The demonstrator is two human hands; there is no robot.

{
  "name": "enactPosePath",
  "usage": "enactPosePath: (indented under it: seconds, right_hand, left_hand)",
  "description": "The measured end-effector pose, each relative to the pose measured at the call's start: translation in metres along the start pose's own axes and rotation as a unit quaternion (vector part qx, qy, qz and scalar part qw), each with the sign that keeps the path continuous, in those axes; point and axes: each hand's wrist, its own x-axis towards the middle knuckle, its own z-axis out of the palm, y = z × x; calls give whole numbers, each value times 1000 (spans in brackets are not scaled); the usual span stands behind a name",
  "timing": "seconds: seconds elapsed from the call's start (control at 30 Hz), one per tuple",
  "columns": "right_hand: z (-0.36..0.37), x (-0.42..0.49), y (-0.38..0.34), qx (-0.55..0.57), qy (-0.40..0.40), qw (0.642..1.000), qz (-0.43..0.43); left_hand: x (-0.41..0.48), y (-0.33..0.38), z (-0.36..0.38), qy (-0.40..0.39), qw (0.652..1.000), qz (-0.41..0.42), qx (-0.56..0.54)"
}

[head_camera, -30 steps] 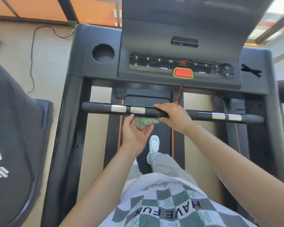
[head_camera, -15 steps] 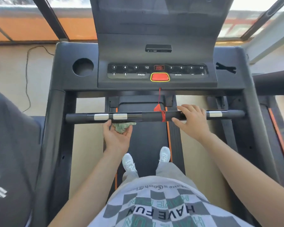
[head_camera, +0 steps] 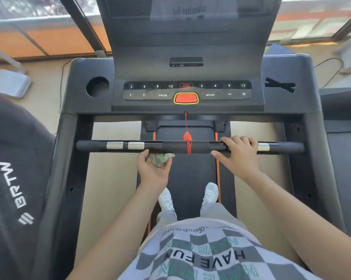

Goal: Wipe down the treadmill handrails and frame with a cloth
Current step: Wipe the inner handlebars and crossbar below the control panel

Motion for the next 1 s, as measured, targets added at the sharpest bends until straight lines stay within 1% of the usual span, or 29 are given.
enactPosePath:
  seconds: [0.07, 0.13, 0.33, 0.43, 0.5, 0.53, 0.57, 0.6, 0.63, 0.67, 0.7, 0.73, 0.8, 0.87, 0.9, 0.93, 0.97, 1.0]
  right_hand:
    - [2, 0, 1, 4, 1, 1000, 3]
    - [4, 0, 2, 8, 10, 1000, 4]
    - [4, 0, 3, 15, 11, 1000, -2]
    - [-1, -1, 3, 69, -11, 998, 1]
    - [-15, -8, -2, 156, -10, 988, 10]
    - [-24, -13, -6, 223, 1, 975, 19]
    - [-33, -20, -11, 309, -2, 950, 32]
    - [-44, -27, -18, 397, -32, 916, 50]
    - [-54, -34, -26, 475, -81, 874, 61]
    - [-60, -41, -33, 524, -121, 841, 62]
    - [-62, -46, -38, 540, -141, 828, 47]
    - [-60, -50, -40, 525, -140, 839, 22]
    - [-52, -53, -39, 490, -98, 866, 3]
    - [-49, -52, -32, 481, -46, 874, 41]
    - [-48, -52, -25, 472, -22, 879, 65]
    - [-50, -51, -16, 458, 6, 885, 85]
    - [-51, -50, -6, 438, 41, 892, 102]
    - [-52, -49, 4, 407, 81, 903, 110]
  left_hand:
    - [2, 11, -5, 18, 999, 39, -24]
    - [-1, 11, -3, 21, 999, 42, -20]
    - [-35, -38, 20, -11, 995, -48, 90]
    - [-55, -44, 22, -60, 982, -63, 166]
    - [-62, -42, 24, -93, 974, -47, 203]
    - [-62, -40, 26, -102, 970, -35, 220]
    - [-62, -39, 28, -108, 964, -21, 241]
    - [-61, -38, 31, -114, 957, -9, 267]
    - [-62, -39, 35, -124, 947, -3, 297]
    - [-63, -42, 39, -136, 936, -4, 325]
    - [-65, -45, 43, -149, 925, -11, 349]
    - [-68, -48, 48, -165, 914, -20, 371]
    - [-71, -54, 56, -199, 888, -37, 413]
    - [-72, -55, 62, -212, 857, -27, 469]
    - [-69, -54, 62, -209, 839, 4, 503]
    - [-66, -52, 62, -201, 818, 57, 535]
    - [-61, -48, 60, -190, 794, 122, 564]
    - [-54, -44, 57, -182, 762, 188, 592]
